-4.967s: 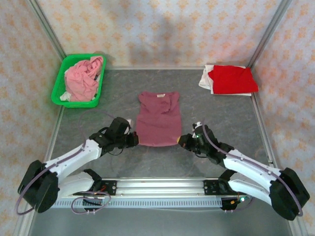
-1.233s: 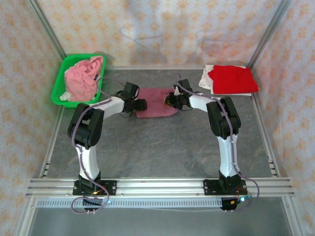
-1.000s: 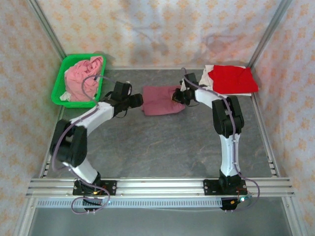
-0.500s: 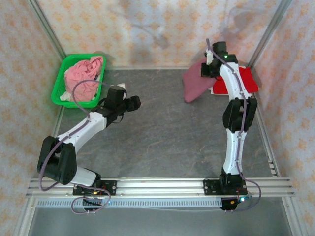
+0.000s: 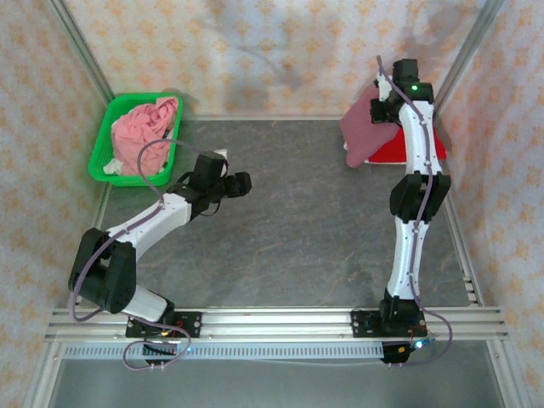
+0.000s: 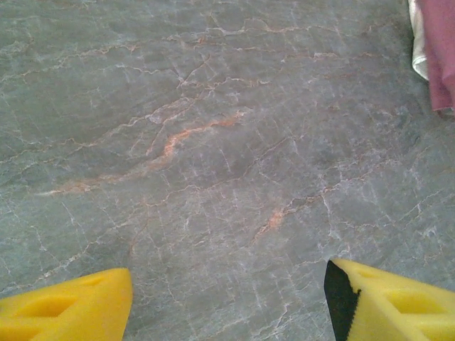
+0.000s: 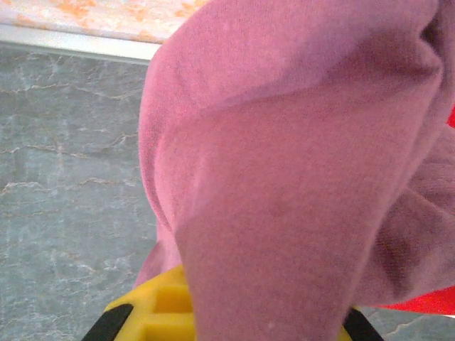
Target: Fold and stack the t-shirts
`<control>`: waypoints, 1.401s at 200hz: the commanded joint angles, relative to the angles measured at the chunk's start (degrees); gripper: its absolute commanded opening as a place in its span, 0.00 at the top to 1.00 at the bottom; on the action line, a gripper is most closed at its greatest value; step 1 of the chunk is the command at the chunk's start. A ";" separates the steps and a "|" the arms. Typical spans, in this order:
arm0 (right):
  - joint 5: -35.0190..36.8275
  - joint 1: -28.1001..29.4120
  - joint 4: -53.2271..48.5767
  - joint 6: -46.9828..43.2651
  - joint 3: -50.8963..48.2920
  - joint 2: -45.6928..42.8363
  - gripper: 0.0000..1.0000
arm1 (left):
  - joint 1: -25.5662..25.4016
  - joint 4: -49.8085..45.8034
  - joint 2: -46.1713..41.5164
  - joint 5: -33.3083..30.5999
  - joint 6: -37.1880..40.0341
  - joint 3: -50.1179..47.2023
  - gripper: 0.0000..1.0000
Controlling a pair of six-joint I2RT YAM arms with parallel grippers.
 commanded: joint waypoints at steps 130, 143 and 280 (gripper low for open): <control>10.22 -10.82 13.10 4.41 4.92 8.52 0.83 | -1.42 -4.37 -0.25 -2.84 2.68 3.52 0.26; 15.11 -10.85 15.15 4.29 5.20 8.54 0.38 | -1.42 -4.80 -0.61 -3.00 2.67 3.60 0.26; 17.10 -7.57 40.13 22.37 -55.20 -37.69 0.01 | -1.42 13.52 -20.51 -23.42 8.72 -12.45 0.01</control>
